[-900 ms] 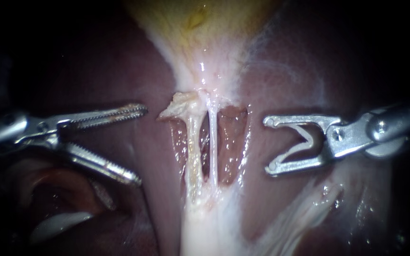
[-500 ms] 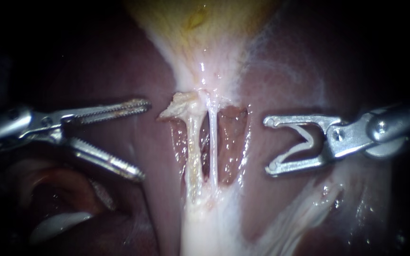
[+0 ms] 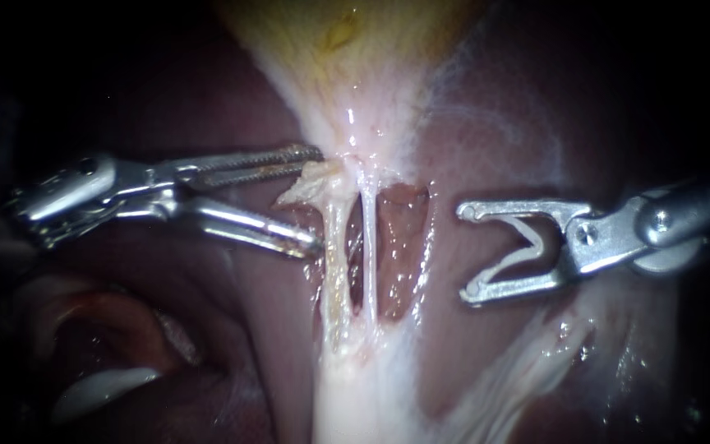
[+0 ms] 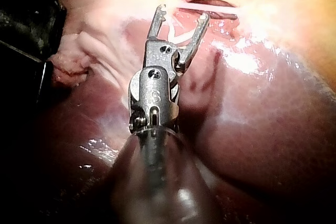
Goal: Grabbing gallbladder
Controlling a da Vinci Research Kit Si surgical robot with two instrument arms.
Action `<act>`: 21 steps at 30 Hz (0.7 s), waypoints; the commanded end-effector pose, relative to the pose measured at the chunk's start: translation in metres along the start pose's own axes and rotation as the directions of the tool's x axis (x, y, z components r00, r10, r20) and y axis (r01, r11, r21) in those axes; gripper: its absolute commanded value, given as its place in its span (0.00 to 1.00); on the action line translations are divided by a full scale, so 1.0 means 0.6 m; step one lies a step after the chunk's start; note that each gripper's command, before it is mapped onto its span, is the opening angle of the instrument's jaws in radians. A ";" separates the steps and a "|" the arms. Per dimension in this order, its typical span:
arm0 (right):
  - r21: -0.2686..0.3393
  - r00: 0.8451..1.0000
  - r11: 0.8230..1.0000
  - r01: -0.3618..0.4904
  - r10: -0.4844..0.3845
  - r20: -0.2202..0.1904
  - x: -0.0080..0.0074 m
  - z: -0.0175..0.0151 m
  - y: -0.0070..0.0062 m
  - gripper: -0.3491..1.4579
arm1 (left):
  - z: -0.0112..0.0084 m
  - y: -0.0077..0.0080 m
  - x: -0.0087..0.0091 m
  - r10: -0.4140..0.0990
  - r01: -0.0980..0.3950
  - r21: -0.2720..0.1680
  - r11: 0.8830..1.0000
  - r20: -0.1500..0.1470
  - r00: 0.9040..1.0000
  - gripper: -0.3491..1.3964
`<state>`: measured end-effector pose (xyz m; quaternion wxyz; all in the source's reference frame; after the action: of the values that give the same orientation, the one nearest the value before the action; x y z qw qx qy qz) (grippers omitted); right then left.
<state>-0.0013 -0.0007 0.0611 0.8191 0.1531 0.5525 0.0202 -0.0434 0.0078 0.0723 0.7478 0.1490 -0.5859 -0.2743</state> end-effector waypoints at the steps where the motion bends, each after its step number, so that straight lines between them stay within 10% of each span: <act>1: 0.000 1.000 1.000 0.000 0.000 0.000 0.0000 0.0000 0.0000 0.46 | -0.0001 0.0005 0.0006 0.002 -0.002 -0.006 1.000 0.000 1.000 0.53; 9: 0.000 1.000 1.000 0.000 0.000 0.000 0.0000 0.0000 0.0000 0.46 | -0.0008 0.0025 0.0035 -0.005 0.005 -0.034 0.999 -0.014 1.000 0.42; 15: 0.000 1.000 1.000 0.000 0.000 0.000 0.0001 0.0001 0.0000 0.46 | -0.0019 0.0022 0.0039 -0.028 0.027 -0.038 0.999 -0.025 0.999 0.00; 21: 0.000 1.000 1.000 0.000 0.000 0.000 0.0001 0.0001 0.0000 0.46 | -0.0042 0.0017 0.0039 -0.059 0.057 -0.037 0.998 -0.029 0.998 0.00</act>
<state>-0.0012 -0.0006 0.0610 0.8190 0.1531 0.5526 0.0203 -0.0401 0.0069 0.0739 0.7503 0.1578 -0.5636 -0.3075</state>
